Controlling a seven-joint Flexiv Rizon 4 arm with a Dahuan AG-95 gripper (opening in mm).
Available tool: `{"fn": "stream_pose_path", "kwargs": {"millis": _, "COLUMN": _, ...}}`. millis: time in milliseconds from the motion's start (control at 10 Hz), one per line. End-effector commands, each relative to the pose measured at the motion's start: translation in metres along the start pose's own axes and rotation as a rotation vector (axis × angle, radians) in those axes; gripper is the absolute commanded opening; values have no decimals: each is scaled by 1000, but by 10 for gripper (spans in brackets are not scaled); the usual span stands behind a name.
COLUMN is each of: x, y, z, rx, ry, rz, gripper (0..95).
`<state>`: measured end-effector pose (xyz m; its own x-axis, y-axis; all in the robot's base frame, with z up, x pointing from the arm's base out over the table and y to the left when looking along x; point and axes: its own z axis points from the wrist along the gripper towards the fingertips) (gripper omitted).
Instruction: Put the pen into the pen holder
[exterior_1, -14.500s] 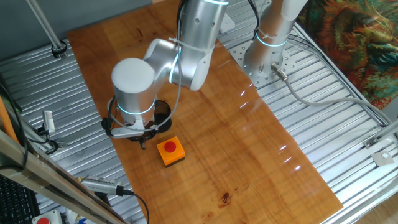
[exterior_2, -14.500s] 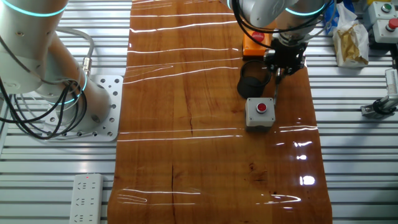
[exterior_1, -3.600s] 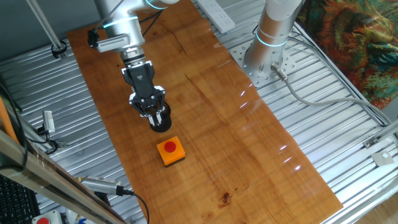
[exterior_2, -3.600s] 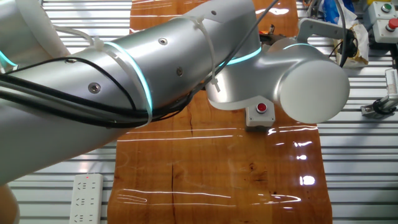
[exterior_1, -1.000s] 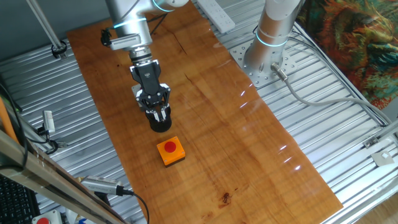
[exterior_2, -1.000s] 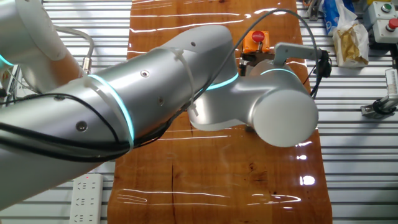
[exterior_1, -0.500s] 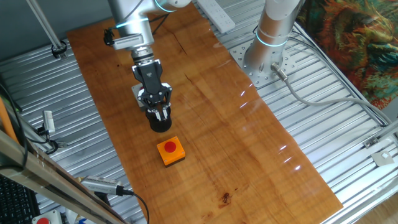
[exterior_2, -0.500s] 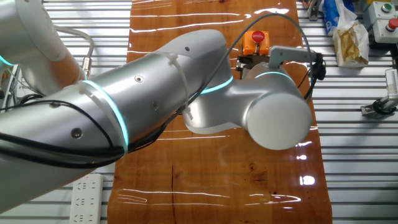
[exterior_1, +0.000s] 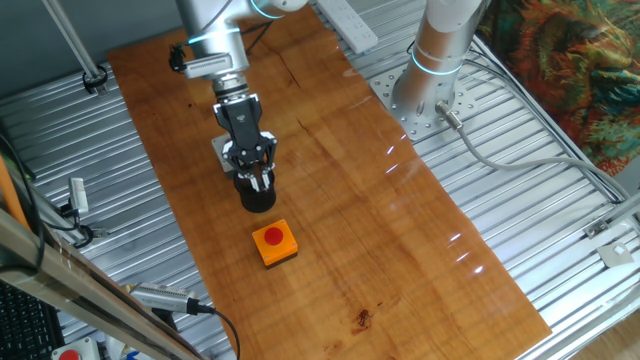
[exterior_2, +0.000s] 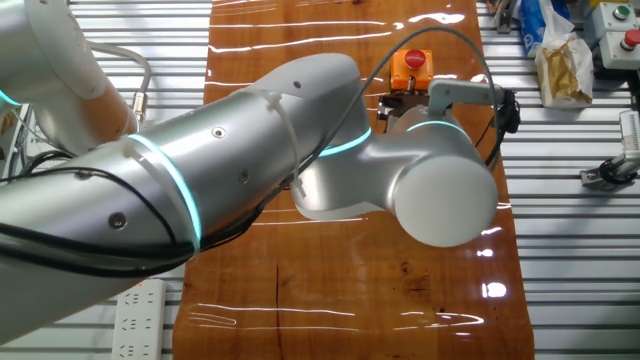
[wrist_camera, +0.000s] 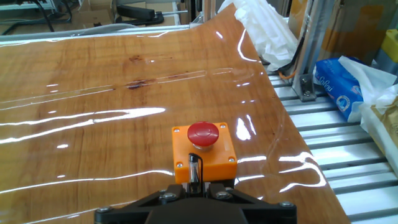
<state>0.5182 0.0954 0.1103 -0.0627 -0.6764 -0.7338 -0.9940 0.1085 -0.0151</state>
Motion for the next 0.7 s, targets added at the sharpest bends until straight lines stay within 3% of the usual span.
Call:
{"fn": "stream_pose_path", "kwargs": {"millis": 100, "x": 0, "y": -1, "z": 0, "rx": -3, "ry": 2, "rz": 1, "gripper": 0}}
{"fn": "stream_pose_path", "kwargs": {"millis": 400, "x": 0, "y": -1, "z": 0, "rx": -11, "ry": 27, "rz": -11, "gripper": 0}}
{"fn": "stream_pose_path", "kwargs": {"millis": 700, "x": 0, "y": -1, "z": 0, "rx": -9, "ry": 84, "rz": -33, "gripper": 570}}
